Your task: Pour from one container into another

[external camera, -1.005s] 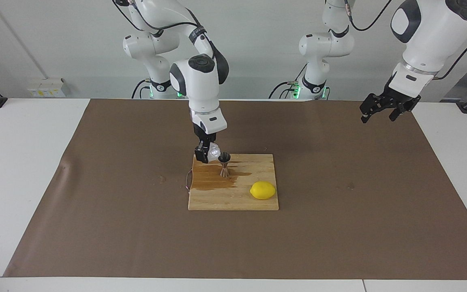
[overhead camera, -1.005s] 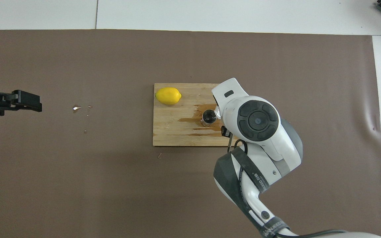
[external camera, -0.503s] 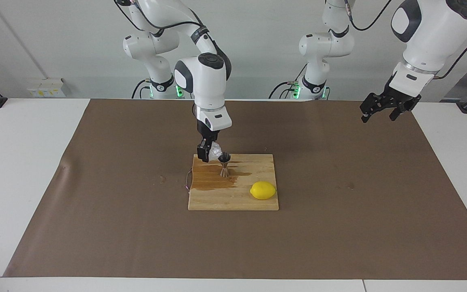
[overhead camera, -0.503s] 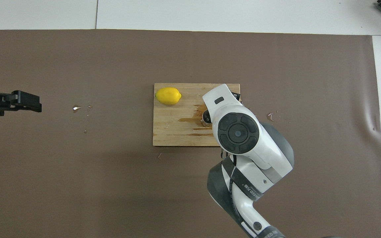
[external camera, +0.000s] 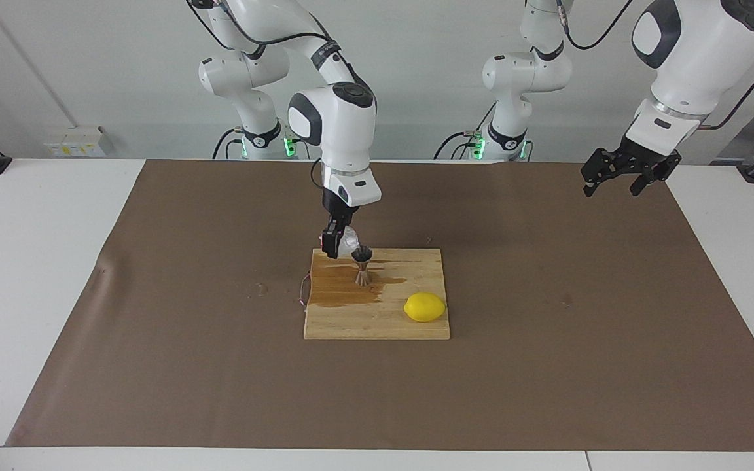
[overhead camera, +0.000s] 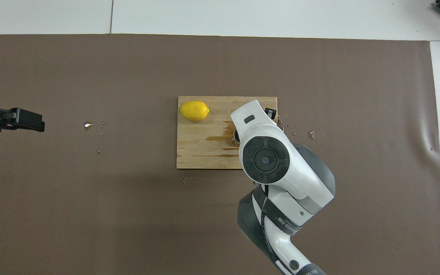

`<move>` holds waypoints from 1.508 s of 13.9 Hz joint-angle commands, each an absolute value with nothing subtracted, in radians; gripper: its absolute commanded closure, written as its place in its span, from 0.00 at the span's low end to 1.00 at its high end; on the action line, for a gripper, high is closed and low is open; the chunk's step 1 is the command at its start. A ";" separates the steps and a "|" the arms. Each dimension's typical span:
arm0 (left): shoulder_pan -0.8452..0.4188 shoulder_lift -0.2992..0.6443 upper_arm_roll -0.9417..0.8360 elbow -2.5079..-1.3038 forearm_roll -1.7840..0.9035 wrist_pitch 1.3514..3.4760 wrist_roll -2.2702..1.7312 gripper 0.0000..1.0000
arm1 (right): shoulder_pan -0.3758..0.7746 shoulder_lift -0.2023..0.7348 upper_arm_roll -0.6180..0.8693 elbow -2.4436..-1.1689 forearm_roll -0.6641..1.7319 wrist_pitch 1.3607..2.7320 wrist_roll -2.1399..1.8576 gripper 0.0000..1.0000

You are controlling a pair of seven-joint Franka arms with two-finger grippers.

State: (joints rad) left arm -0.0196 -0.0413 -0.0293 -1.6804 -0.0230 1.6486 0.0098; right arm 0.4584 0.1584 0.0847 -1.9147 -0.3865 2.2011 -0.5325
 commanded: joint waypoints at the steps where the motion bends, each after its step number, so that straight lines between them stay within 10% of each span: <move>1: -0.032 -0.060 -0.026 -1.690 -0.008 1.629 0.021 0.00 | 0.459 0.150 0.087 -1.924 -0.420 2.191 -0.500 0.86; 21: -0.020 -0.060 -0.026 -1.690 -0.008 1.629 0.021 0.00 | 0.440 0.141 0.092 -1.928 -0.313 2.250 -0.546 0.88</move>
State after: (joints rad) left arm -0.0196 -0.0419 -0.0287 -1.6804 -0.0230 1.6414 0.0107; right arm 0.4517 0.1583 0.0840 -1.9153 -0.3612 2.2250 -0.5318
